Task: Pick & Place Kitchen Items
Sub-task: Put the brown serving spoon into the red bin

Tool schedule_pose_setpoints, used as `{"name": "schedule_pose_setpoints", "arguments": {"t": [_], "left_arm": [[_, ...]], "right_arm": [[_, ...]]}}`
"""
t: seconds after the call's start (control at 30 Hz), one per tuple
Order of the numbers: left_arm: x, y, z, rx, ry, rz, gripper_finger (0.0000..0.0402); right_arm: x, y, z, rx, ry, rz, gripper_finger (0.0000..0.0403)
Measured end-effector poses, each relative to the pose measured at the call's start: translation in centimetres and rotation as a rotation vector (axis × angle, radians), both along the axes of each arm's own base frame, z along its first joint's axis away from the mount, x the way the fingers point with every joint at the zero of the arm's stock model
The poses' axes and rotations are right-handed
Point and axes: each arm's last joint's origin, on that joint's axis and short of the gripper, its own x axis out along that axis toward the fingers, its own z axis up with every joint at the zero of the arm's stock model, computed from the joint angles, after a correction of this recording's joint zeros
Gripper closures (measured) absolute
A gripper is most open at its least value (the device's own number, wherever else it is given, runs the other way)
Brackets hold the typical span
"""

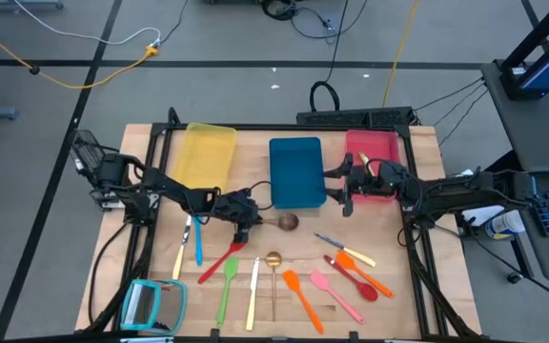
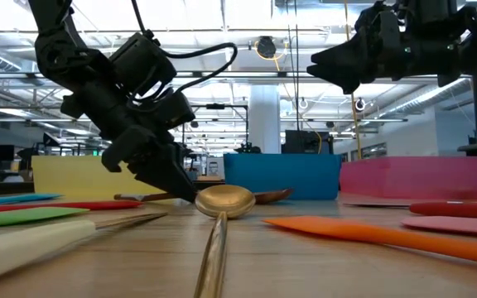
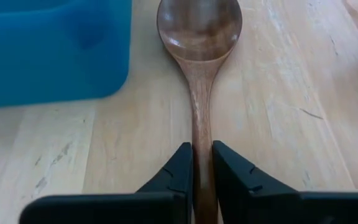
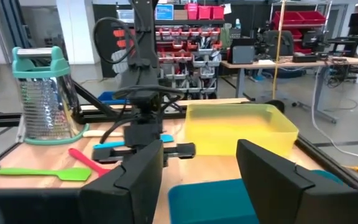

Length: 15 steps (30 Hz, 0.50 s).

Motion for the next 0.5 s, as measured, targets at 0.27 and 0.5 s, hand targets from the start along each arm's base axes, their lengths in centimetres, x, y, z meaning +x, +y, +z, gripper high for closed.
{"name": "schedule_pose_setpoints", "arguments": {"t": [0.27, 0.5], "left_arm": [[0.8, -0.5, 0.7, 0.04, -0.062, -0.03, 0.0341], [1.5, -1.7, 1.3, 0.064, -0.077, -0.09, 0.0359]], "right_arm": [[0.8, 2.2, -0.8, 0.085, 0.044, 0.11, 0.0206], [2.2, 4.0, -1.9, 0.09, 0.007, 0.17, 0.0207]]}}
